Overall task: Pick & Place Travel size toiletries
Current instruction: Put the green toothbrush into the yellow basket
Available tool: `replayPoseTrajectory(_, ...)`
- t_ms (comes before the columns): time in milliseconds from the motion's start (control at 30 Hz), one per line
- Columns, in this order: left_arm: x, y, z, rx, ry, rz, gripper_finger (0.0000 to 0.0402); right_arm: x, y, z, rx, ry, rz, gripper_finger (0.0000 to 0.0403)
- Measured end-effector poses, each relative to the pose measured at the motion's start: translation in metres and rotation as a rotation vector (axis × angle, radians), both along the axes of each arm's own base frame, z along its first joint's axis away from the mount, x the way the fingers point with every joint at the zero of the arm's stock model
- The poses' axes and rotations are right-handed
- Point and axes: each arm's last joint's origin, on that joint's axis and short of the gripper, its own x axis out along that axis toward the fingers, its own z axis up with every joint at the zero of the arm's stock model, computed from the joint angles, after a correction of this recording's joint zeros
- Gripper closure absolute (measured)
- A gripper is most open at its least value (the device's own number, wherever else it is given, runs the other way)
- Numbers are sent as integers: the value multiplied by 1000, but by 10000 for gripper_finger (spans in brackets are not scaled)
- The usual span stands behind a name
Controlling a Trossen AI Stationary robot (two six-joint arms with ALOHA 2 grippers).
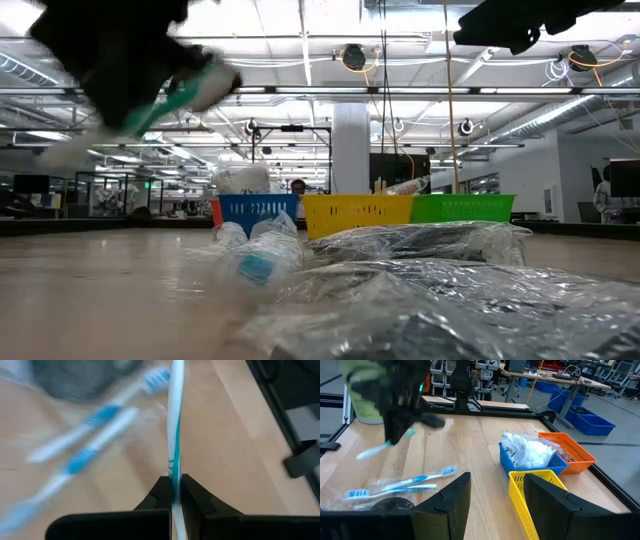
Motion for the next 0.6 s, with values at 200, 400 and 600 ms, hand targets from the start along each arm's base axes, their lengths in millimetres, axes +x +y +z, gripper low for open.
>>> replayPoseTrajectory(200, 7, 36, 63, 170, -456, 88, 396, 0, 0, 0, 0, -1, 0, 232)
replayPoseTrajectory(400, 39, 107, 79, 281, -708, 248, 396, 0, 0, 0, 3, -4, 0, 232)
replayPoseTrajectory(600, 78, 173, 44, 170, -806, 263, 397, 0, 0, 1, 6, -9, 0, 232)
